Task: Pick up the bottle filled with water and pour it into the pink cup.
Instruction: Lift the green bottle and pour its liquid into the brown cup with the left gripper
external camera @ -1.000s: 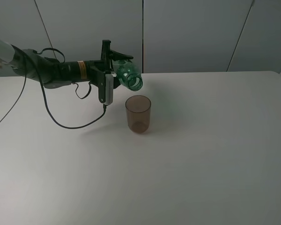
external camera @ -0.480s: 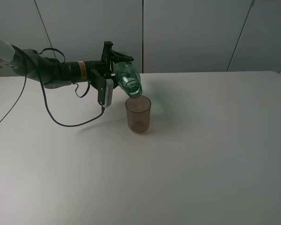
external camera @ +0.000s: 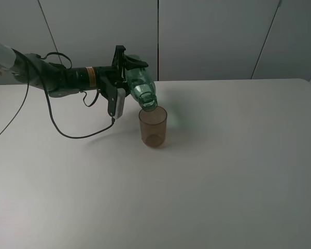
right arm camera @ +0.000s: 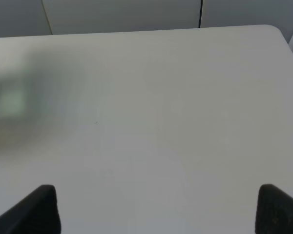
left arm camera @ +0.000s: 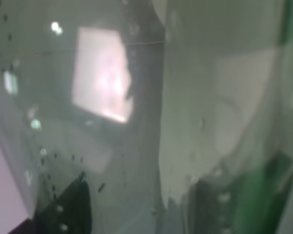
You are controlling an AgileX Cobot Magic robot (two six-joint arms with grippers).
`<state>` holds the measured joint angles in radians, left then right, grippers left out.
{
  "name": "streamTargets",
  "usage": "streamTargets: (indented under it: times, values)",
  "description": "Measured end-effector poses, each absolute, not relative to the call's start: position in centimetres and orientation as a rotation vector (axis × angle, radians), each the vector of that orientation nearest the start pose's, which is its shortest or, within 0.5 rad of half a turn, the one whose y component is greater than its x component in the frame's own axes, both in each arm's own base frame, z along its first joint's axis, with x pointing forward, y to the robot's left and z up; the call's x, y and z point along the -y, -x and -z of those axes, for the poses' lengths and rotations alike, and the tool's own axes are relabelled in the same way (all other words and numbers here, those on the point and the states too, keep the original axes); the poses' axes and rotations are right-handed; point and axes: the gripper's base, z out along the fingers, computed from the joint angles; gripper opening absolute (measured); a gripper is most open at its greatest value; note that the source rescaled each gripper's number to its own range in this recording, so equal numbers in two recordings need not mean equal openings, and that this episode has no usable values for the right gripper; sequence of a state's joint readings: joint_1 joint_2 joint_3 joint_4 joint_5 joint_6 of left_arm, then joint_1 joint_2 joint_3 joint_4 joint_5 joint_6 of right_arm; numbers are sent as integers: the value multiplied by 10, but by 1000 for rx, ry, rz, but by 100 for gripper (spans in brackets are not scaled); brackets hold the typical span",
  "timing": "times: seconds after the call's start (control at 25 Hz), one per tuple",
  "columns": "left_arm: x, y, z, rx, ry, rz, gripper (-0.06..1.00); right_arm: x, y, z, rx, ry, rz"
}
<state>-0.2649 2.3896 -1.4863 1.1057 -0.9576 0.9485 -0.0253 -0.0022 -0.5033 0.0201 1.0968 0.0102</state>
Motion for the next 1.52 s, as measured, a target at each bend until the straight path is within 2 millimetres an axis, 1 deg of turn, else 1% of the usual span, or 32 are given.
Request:
streamTargets:
  times: [0.32,0.6,1.12,1.28,1.52]
  values:
    - [190,-447,-108,-366,-1710,-386,0,-2,7,-275,-2074,-35,-15]
    - [190,-447,-116,-355,-1701,-400,0,-2,7,-275,-2074,-35,-15]
    - [191,-447,-117,-312,-1719,-440,0,-2,7,-275,-2074,-35,-15]
    - [191,-447,-124,-305,-1714,-453,0,-2,7,-275,-2074,-35,-15]
    - [191,-447,-128,-300,-1711,-462,0,-2,7,-275,-2074,-35,-15]
